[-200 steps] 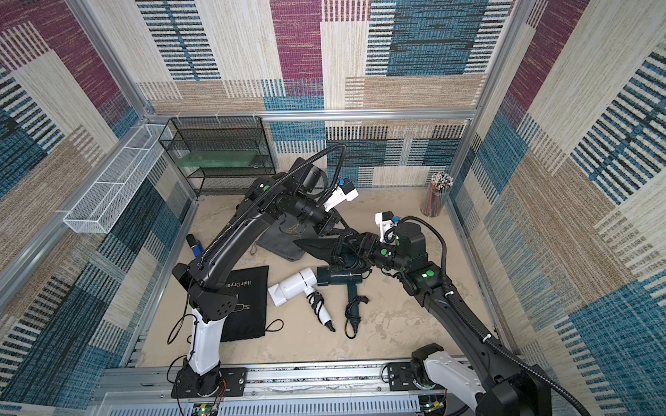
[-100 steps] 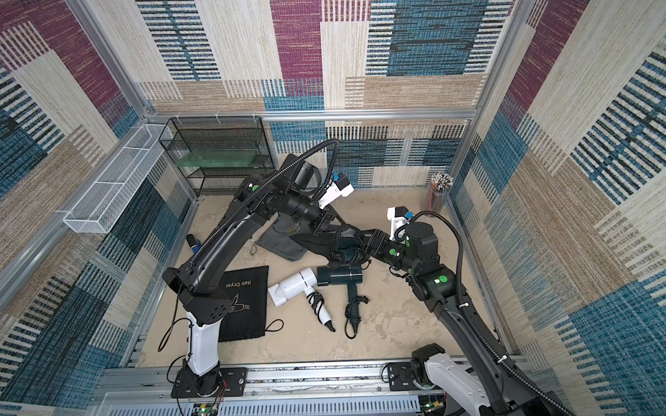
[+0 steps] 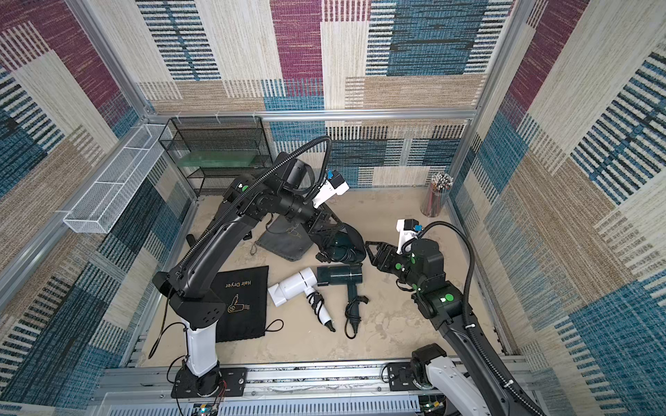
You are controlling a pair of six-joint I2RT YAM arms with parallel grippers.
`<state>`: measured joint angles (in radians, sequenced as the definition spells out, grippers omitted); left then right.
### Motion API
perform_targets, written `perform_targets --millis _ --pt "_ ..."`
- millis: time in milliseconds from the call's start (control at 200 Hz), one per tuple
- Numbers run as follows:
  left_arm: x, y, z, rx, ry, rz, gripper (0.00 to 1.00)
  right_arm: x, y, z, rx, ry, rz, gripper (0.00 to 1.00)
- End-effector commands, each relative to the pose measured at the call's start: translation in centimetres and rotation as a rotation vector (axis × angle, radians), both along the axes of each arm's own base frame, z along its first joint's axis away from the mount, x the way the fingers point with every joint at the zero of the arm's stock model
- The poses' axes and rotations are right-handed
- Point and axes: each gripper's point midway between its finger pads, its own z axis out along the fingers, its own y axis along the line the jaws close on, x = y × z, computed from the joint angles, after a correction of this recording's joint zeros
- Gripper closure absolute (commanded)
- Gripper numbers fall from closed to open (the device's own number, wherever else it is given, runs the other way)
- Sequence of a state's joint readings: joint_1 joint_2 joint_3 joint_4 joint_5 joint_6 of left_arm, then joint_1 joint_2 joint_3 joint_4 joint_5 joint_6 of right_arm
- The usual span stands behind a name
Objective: Pack away hair dryers
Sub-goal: Place the drawstring bag at the center of the board.
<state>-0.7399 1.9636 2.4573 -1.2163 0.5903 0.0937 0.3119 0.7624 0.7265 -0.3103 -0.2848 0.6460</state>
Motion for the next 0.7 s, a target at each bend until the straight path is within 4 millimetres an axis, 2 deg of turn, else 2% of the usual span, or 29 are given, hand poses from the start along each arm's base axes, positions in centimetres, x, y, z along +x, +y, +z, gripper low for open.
perform_targets --millis 0,691 --pt "-0.4 -0.4 1.8 -0.066 -0.017 -0.025 1.00 0.1 0.4 1.0 0.013 -0.063 0.027 0.42" --pt "-2.4 0.0 3.9 -0.127 0.000 -0.073 1.00 -1.4 2.5 0.9 0.090 -0.082 0.154 0.45"
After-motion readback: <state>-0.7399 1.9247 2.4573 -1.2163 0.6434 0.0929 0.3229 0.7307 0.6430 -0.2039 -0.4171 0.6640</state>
